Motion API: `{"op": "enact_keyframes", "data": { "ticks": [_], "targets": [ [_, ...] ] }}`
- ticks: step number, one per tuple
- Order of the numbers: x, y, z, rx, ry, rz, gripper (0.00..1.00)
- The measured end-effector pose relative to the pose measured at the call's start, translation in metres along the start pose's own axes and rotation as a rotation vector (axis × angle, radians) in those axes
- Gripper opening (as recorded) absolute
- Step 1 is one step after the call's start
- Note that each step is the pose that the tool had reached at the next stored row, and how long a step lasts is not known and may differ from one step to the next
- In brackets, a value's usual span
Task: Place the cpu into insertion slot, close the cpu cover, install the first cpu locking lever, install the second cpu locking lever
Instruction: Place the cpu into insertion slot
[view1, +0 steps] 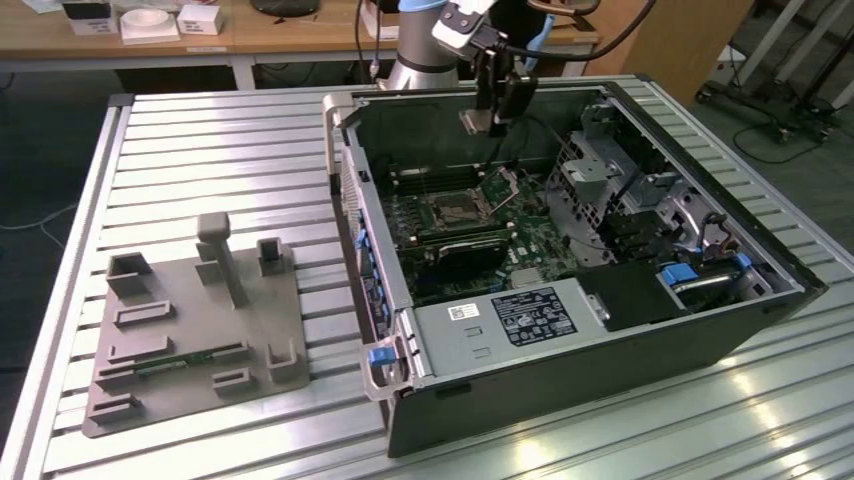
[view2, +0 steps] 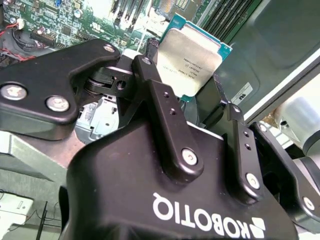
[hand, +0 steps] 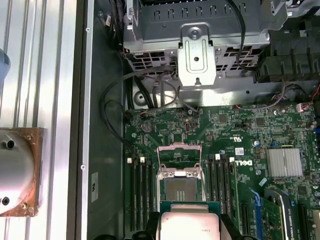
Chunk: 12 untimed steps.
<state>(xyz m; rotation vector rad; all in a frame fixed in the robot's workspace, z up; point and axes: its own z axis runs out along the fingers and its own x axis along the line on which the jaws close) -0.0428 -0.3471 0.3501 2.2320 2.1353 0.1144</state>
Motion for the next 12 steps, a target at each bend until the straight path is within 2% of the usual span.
{"op": "enact_keyframes", "data": {
  "ticks": [12],
  "targets": [
    [0.0000,-0.0002,0.0019,0.0000,-0.0001,0.000,0.54]
  ]
}}
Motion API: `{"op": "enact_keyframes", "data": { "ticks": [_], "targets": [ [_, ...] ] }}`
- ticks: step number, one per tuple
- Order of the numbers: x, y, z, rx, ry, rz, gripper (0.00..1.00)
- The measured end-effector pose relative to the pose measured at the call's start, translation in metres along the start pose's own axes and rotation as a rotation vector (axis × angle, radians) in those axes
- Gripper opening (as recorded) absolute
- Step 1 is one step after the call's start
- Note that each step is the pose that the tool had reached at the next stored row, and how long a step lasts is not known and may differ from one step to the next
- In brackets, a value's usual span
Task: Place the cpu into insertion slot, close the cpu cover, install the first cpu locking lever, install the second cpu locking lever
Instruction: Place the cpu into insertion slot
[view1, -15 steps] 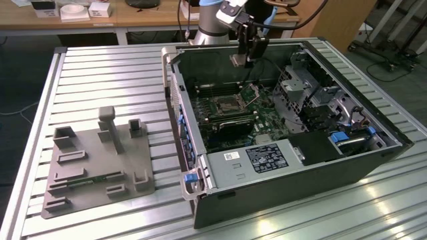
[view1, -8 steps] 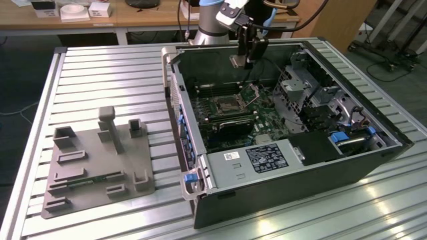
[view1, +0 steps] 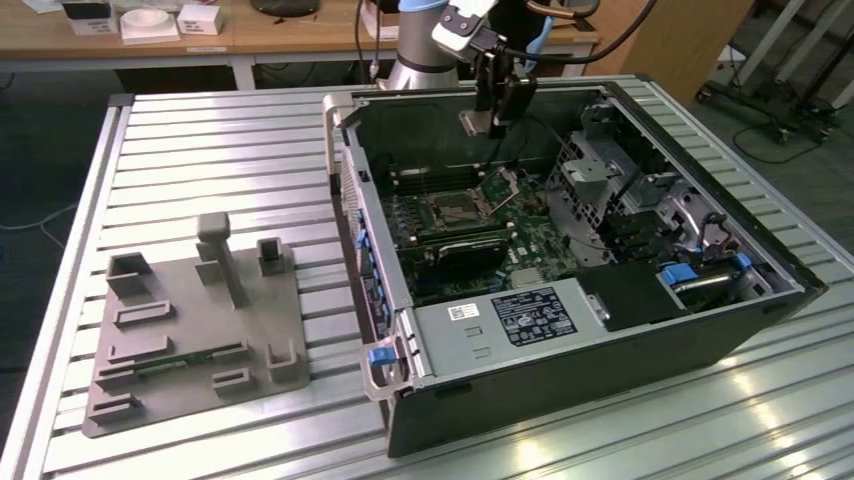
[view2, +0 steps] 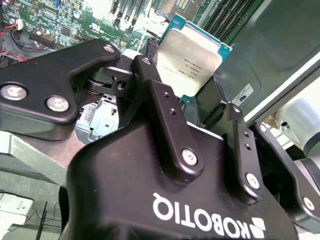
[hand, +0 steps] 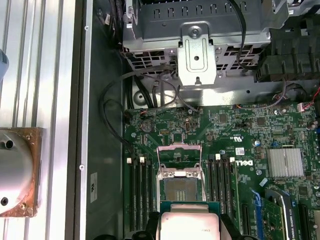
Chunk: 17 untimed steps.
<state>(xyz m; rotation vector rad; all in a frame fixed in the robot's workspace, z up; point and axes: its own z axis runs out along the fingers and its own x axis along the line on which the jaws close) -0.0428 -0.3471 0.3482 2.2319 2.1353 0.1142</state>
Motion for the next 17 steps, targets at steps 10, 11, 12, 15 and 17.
{"op": "enact_keyframes", "data": {
  "ticks": [10,11,12,15,17],
  "targets": [
    [-0.0001,-0.0004,0.0047,0.0000,0.0001,0.000,0.54],
    [-0.0001,-0.0004,0.0047,0.0000,0.0001,0.000,0.54],
    [-0.0001,-0.0004,0.0048,0.0000,0.0001,0.000,0.54],
    [-0.0001,-0.0004,0.0048,0.0000,0.0001,0.000,0.54],
    [-0.0001,-0.0004,0.0048,0.0000,0.0001,0.000,0.54]
  ]
}}
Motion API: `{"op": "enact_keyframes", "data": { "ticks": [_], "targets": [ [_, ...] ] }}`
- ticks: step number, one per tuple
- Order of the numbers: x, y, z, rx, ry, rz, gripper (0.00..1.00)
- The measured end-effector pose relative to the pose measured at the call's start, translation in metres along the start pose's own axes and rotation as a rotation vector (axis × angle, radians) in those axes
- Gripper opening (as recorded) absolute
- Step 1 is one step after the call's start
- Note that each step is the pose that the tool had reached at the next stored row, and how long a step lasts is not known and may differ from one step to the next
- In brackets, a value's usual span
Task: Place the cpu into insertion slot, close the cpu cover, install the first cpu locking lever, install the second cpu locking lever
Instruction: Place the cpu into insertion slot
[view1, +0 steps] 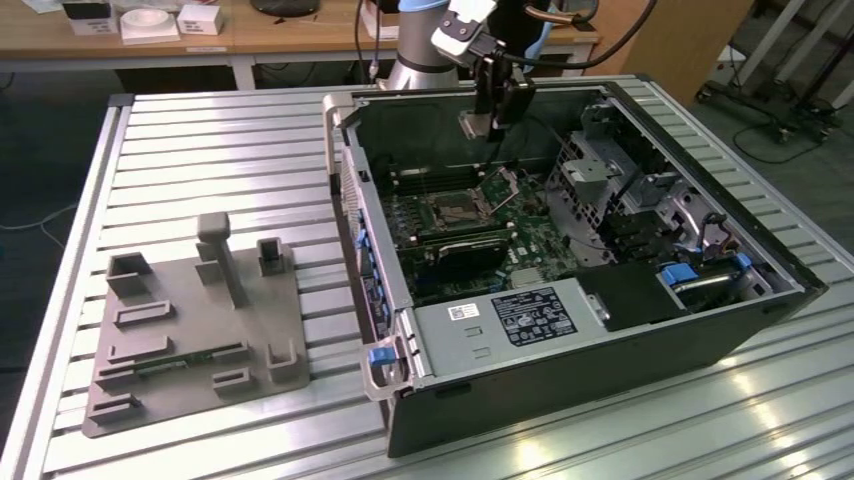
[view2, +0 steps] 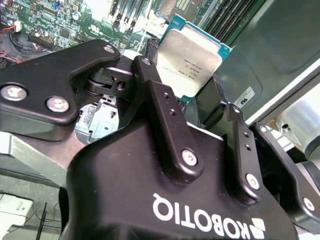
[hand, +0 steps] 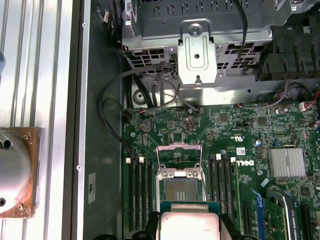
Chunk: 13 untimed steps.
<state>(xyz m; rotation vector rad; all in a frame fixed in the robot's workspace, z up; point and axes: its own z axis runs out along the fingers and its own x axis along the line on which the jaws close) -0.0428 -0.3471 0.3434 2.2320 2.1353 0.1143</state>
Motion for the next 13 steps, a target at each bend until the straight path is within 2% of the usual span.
{"op": "enact_keyframes", "data": {
  "ticks": [4,9,13],
  "targets": [
    [0.0000,-0.0008,0.0005,-0.0002,0.0003,0.000,0.54],
    [-0.0002,-0.0017,0.0089,0.0031,0.0002,-0.003,0.54],
    [-0.0003,-0.0025,0.0157,0.0040,0.0051,-0.057,0.54]
  ]
}}
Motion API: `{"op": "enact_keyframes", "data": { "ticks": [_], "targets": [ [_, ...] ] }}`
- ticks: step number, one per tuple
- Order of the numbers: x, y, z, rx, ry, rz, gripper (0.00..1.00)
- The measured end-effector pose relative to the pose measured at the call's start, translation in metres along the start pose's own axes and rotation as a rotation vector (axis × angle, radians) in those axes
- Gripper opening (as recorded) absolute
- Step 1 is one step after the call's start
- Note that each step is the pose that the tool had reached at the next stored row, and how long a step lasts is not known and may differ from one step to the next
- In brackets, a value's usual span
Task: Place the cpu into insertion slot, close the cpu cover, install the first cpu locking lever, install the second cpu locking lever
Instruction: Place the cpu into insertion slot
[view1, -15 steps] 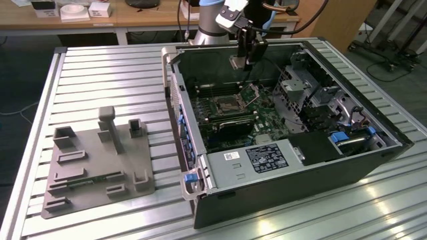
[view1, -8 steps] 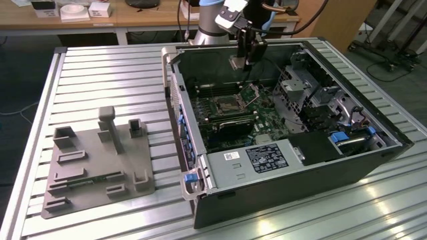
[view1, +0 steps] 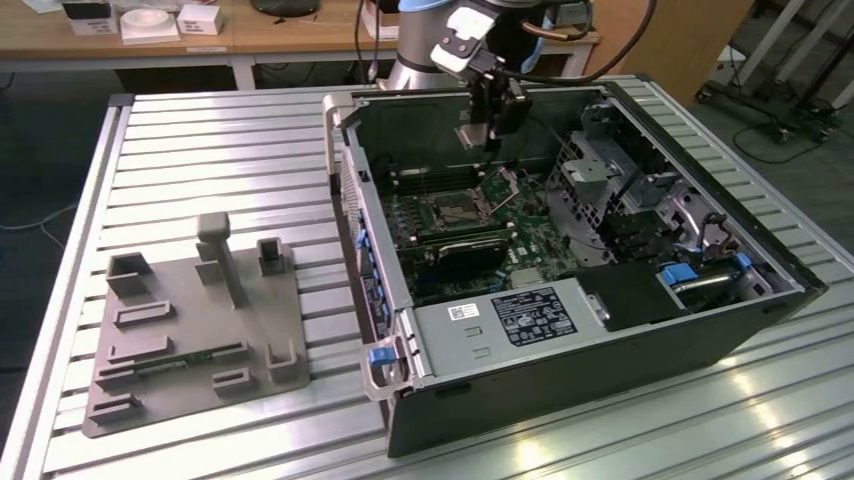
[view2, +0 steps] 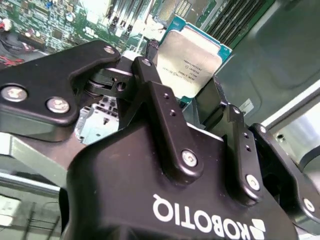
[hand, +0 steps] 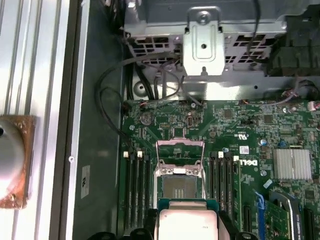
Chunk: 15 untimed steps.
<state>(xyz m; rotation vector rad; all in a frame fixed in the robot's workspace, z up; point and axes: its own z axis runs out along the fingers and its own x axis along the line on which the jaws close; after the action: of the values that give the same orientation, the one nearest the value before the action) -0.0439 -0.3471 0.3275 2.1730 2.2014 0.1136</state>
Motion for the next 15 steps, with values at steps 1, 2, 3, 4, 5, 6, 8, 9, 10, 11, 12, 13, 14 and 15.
{"op": "enact_keyframes", "data": {
  "ticks": [1,2,3,4,5,6,8,9,10,11,12,13,14,15],
  "targets": [
    [0.0000,-0.0002,0.0017,0.0002,0.0007,-0.010,0.54],
    [0.0000,-0.0005,0.0053,0.0004,0.0013,-0.016,0.54],
    [0.0000,-0.0006,0.0071,0.0005,0.0013,-0.016,0.54],
    [0.0000,-0.0007,0.0091,0.0005,0.0012,-0.016,0.54],
    [0.0000,-0.0010,0.0108,0.0005,0.0012,-0.016,0.54],
    [0.0000,-0.0012,0.0127,0.0005,0.0013,-0.016,0.54],
    [-0.0001,-0.0018,0.0162,0.0005,0.0013,-0.016,0.54],
    [-0.0001,-0.0020,0.0180,0.0005,0.0013,-0.016,0.54],
    [-0.0001,-0.0022,0.0200,0.0005,0.0013,-0.016,0.54],
    [-0.0002,-0.0024,0.0218,0.0005,0.0013,-0.016,0.54],
    [-0.0002,-0.0026,0.0235,0.0005,0.0013,-0.016,0.54],
    [-0.0003,-0.0027,0.0252,0.0006,0.0012,-0.016,0.54],
    [-0.0003,-0.0029,0.0271,0.0006,0.0012,-0.016,0.54],
    [-0.0003,-0.0031,0.0289,0.0006,0.0013,-0.016,0.54]
  ]
}}
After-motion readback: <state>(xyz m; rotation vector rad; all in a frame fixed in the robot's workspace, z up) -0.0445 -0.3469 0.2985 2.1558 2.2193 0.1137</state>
